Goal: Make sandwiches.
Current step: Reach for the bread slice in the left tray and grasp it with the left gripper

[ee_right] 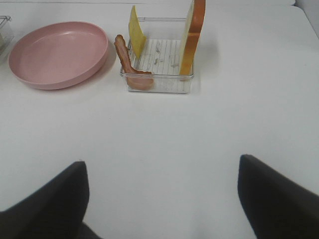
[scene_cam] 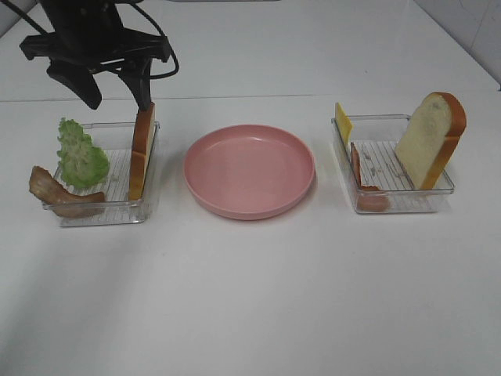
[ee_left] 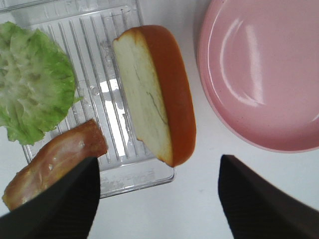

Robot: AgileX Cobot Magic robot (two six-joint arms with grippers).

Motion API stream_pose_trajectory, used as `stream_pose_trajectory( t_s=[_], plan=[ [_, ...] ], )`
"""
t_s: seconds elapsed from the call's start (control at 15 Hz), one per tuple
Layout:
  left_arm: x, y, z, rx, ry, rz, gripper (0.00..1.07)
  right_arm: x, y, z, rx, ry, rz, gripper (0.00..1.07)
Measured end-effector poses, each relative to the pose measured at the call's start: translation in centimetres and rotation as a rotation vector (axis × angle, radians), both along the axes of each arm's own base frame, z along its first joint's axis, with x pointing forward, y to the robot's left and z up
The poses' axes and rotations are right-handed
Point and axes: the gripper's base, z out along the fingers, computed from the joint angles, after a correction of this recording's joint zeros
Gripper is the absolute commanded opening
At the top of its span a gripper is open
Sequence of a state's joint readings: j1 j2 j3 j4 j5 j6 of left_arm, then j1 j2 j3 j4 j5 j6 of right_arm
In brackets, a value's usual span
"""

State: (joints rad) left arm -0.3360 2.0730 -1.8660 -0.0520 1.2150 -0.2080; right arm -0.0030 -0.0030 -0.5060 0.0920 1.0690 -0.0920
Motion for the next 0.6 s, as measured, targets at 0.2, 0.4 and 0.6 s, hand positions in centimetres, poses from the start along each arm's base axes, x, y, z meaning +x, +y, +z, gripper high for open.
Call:
stream_pose_trajectory(
  t_s=[0.2,0.4,0.6],
  plan=[
    [0.5,-0.2,-1.9,0.014,0.04,0.001,0.65,0.0,0.0,0.0,0.0,0.0,0.0,0.78],
    [1.0,-0.3,-2.7,0.011,0.031,0.003,0.65,0.0,0.0,0.0,0.0,0.0,0.0,0.78],
    [1.7,-0.6,-3.3,-0.007,-0.015,0.009,0.65,0.0,0.0,0.0,0.0,0.0,0.0,0.78]
  ],
)
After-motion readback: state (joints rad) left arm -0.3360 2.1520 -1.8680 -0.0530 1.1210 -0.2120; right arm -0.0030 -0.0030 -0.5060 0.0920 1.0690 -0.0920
